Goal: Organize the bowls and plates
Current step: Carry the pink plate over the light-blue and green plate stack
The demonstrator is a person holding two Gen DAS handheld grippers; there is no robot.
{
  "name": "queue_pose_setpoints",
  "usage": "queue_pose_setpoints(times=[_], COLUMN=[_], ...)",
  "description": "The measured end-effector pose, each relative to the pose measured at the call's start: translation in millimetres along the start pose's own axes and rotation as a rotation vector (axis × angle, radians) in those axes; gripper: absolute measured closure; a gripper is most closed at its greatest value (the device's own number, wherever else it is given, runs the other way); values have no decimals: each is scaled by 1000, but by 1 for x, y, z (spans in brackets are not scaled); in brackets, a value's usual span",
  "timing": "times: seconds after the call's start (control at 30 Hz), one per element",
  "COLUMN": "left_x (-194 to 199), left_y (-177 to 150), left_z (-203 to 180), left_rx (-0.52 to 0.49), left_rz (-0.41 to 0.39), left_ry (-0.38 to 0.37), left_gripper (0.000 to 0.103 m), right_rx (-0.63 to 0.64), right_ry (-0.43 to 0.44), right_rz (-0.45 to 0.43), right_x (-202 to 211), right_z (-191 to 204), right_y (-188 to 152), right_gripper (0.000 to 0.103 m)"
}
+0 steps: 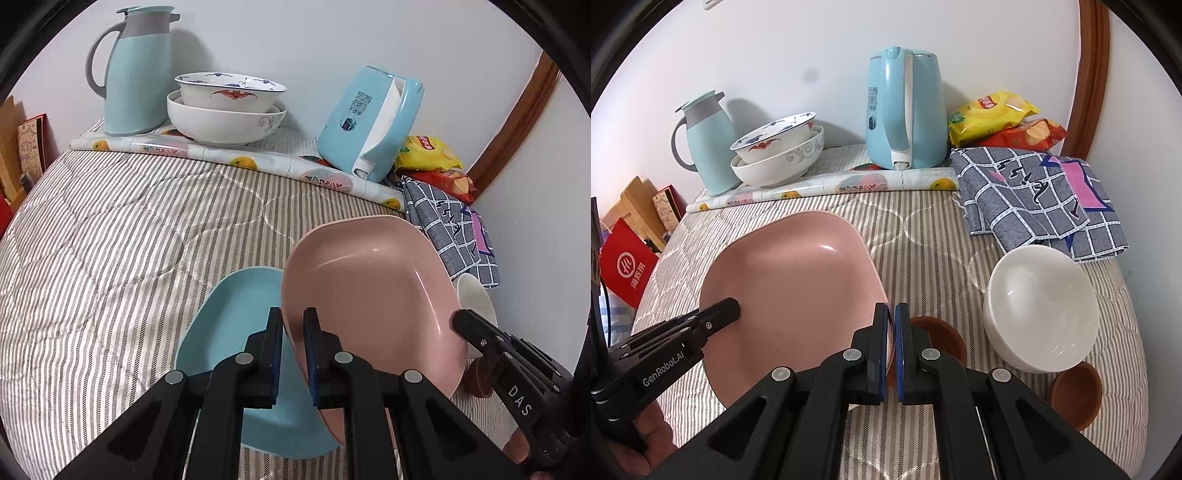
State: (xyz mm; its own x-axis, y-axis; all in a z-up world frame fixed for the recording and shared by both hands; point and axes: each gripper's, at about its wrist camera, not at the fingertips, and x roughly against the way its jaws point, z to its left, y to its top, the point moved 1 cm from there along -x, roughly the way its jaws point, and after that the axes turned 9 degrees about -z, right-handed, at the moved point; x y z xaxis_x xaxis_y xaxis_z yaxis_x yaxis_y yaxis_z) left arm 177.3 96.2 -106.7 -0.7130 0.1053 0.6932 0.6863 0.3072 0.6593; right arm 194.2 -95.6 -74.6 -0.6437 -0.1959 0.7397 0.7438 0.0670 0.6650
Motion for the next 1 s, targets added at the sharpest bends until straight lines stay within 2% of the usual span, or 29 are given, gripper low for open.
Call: queue_pose_setpoints(times=[0.57, 1.0], left_x=[11, 13], left_y=[-7, -20], left_z=[22, 38], left_rx=[30, 72], left_rz=[0, 14], left_ry=[39, 77], left_gripper=[91, 91], right_rx=[18, 90], right_ry=[52, 88], right_rz=[2, 23], right_x=[-2, -12], right_z=[17, 33], right_y=[-4, -11], right_gripper=[99, 99])
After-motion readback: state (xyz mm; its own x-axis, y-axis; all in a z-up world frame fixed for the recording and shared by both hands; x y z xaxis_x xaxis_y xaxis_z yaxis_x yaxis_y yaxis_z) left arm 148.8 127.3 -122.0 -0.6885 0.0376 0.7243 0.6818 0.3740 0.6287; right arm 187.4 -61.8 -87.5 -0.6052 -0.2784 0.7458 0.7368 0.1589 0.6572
